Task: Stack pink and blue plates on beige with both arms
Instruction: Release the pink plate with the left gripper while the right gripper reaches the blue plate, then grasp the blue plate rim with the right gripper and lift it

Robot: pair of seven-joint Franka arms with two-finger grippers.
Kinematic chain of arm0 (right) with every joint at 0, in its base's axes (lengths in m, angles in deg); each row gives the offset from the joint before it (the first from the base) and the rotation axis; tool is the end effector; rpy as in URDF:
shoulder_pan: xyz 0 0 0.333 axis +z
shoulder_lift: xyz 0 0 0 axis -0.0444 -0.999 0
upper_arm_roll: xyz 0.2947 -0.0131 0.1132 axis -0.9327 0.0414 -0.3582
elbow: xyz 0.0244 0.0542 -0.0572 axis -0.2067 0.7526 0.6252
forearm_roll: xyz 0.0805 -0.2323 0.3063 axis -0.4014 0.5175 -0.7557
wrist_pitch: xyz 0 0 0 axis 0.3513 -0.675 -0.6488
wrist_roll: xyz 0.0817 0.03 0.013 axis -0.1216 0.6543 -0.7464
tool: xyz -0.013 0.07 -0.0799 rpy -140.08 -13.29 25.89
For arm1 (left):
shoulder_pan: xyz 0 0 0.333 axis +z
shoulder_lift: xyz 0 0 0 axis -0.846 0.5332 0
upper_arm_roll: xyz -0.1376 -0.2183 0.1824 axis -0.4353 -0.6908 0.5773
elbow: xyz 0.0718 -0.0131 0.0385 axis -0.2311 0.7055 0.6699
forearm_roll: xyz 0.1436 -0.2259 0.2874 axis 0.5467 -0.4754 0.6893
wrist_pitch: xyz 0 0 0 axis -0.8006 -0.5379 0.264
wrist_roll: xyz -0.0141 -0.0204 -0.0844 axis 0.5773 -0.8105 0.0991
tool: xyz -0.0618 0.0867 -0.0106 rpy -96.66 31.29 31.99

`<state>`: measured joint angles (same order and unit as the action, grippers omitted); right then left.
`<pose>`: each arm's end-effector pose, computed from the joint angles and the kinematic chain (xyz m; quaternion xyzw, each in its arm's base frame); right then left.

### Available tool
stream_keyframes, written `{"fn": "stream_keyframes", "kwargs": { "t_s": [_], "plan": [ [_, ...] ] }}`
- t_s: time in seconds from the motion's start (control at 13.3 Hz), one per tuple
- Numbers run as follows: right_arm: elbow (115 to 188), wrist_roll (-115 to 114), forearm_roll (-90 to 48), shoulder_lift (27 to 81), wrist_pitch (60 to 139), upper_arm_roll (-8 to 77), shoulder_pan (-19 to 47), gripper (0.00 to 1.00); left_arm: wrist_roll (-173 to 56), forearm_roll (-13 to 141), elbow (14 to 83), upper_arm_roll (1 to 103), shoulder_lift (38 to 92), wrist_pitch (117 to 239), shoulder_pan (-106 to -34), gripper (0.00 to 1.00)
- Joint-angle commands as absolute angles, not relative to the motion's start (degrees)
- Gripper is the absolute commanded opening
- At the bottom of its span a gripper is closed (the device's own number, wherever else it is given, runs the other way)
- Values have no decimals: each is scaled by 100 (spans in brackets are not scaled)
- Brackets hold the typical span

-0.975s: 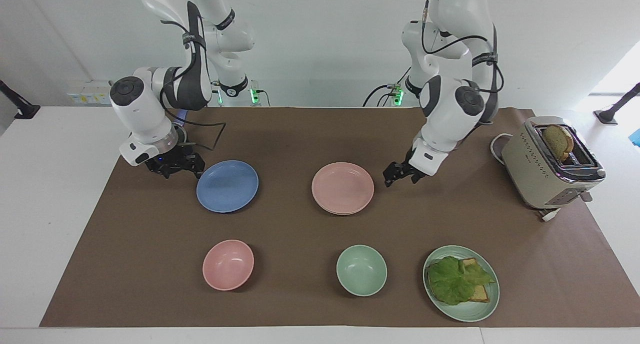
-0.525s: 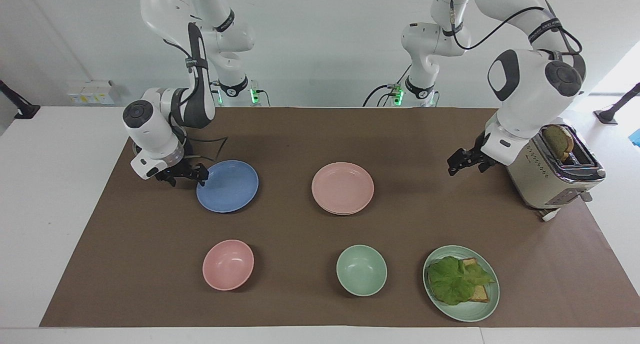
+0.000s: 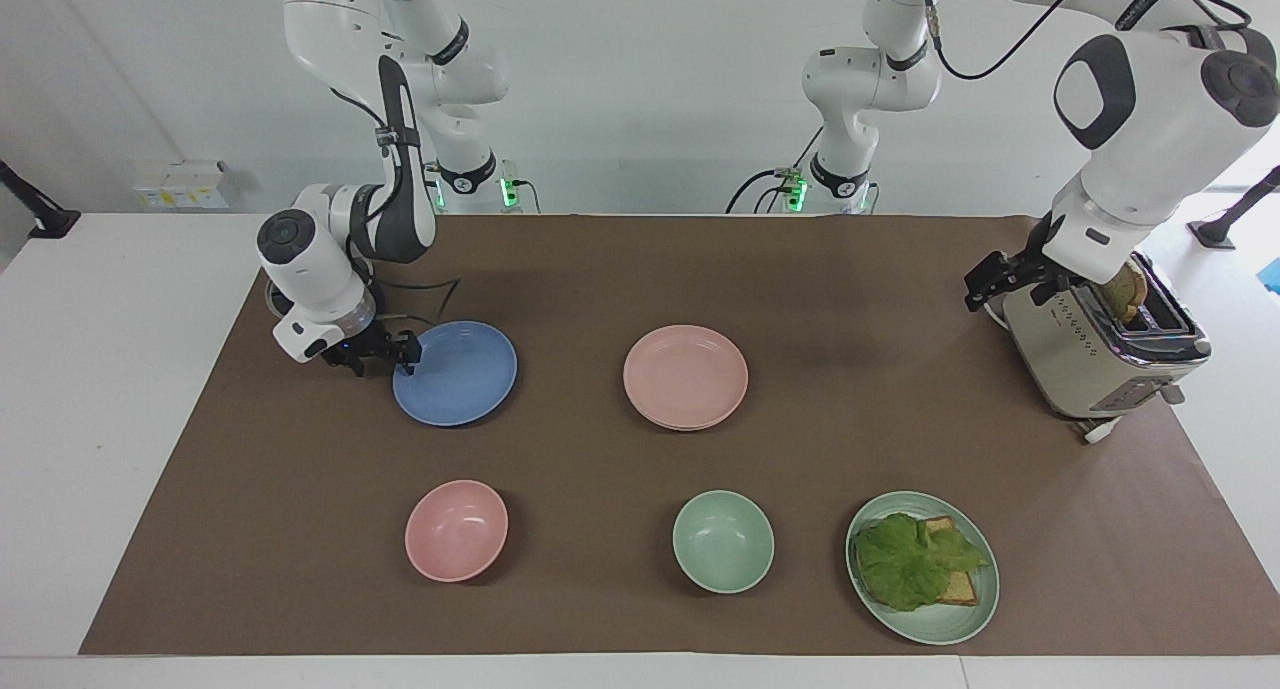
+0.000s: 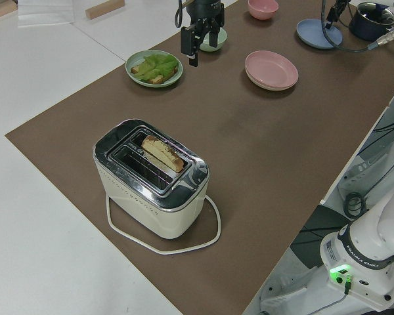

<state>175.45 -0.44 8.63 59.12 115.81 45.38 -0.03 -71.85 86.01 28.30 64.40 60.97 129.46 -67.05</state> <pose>0.5359 -0.0552 0.2929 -0.9995 -0.0114 0.0293 0.0039 0.5831 -0.0104 0.5707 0.9985 0.0191 -0.0480 0.0164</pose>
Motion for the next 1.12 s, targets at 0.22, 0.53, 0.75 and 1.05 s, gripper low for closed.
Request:
{"fn": "stream_keyframes", "kwargs": {
  "t_s": [0.22, 0.53, 0.75, 1.05],
  "plan": [
    [17573, -246, 599, 5969, 11514, 4512, 34, 0, -7252, 8758, 3371, 6392, 5378, 12883, -6657, 100],
    [17319, -255, 599, 6030, 11085, 4468, 35, 0, -7252, 8758, 3310, 6392, 5307, 12857, -6666, 100],
    [17160, -272, 591, 6267, 10899, 4398, 43, 0, -7270, 8750, 3283, 6392, 5324, 12866, -6666, 100],
    [16792, -263, 249, 6637, 10426, 4239, 43, 0, -7270, 8741, 3274, 6392, 5325, 12796, -6675, 100]
  ]
}}
